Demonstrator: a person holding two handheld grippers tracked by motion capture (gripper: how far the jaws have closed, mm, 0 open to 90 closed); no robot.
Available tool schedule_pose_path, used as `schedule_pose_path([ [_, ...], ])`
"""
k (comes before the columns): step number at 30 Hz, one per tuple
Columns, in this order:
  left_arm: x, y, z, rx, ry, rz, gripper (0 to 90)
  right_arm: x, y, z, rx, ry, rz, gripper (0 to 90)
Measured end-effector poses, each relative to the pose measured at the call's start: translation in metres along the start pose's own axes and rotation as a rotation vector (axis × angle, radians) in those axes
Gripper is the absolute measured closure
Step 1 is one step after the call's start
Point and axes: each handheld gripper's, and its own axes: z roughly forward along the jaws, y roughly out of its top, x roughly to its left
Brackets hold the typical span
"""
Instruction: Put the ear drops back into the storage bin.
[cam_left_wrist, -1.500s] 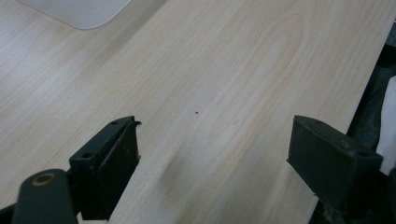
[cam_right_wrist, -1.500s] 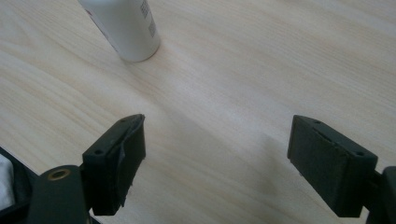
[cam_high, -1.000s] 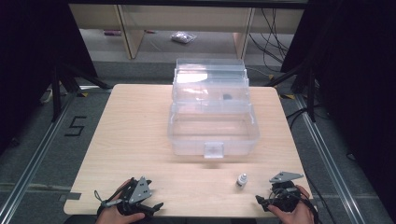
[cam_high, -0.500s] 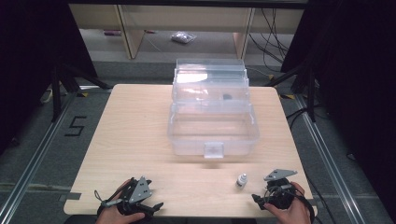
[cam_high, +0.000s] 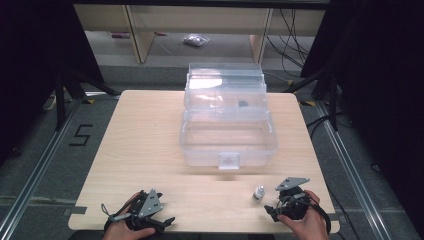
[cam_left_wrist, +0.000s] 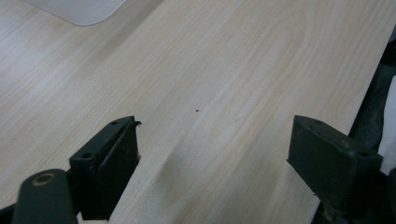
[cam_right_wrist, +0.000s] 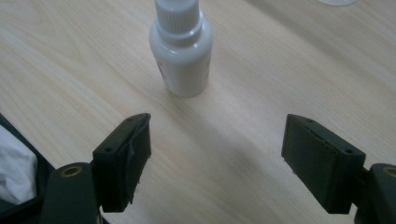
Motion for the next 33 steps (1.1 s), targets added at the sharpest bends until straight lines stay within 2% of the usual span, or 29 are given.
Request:
schedule_pose_path([
  [1, 0.000, 0.000, 0.001, -0.001, 0.008, -0.001, 15.6, 0.001, 0.001, 0.002, -0.012, -0.006, -0.005, 25.0],
  [4, 0.000, 0.000, 0.000, 0.006, 0.010, -0.001, 15.6, 0.006, 0.004, 0.003, 0.012, 0.014, 0.013, 25.2],
  [5, 0.000, 0.000, 0.000, 0.006, 0.009, -0.001, 15.6, 0.004, 0.006, 0.004, 0.008, 0.008, -0.016, 25.2],
  [6, 0.001, 0.000, -0.001, 0.015, 0.007, 0.013, 15.6, 0.006, 0.008, 0.005, 0.008, 0.006, -0.024, 25.3],
  [7, 0.000, 0.000, 0.000, 0.007, 0.010, -0.001, 15.6, 0.006, 0.009, 0.005, 0.010, 0.005, -0.028, 25.6],
  [9, 0.000, 0.000, 0.000, 0.007, 0.009, -0.001, 15.6, 0.005, 0.012, 0.007, -0.005, -0.003, -0.070, 26.5],
  [17, 0.000, 0.000, 0.000, 0.008, 0.009, -0.003, 15.6, 0.011, 0.022, 0.013, 0.011, 0.014, -0.113, 28.4],
  [22, 0.000, 0.000, 0.000, 0.008, 0.009, -0.004, 15.6, 0.013, 0.029, 0.016, 0.012, 0.005, -0.131, 30.3],
  [23, 0.001, 0.000, 0.000, 0.008, 0.008, -0.004, 15.6, 0.014, 0.030, 0.015, 0.023, 0.010, -0.124, 30.9],
  [26, 0.001, 0.000, 0.000, 0.008, 0.009, -0.004, 15.7, 0.014, 0.033, 0.020, 0.029, 0.017, -0.152, 33.1],
  [28, 0.000, 0.000, 0.000, 0.008, 0.008, -0.004, 15.6, 0.015, 0.035, 0.022, 0.038, 0.015, -0.146, 33.9],
  [33, 0.000, 0.000, 0.000, 0.009, 0.009, -0.003, 15.6, 0.015, 0.041, 0.024, 0.059, 0.026, -0.166, 36.8],
])
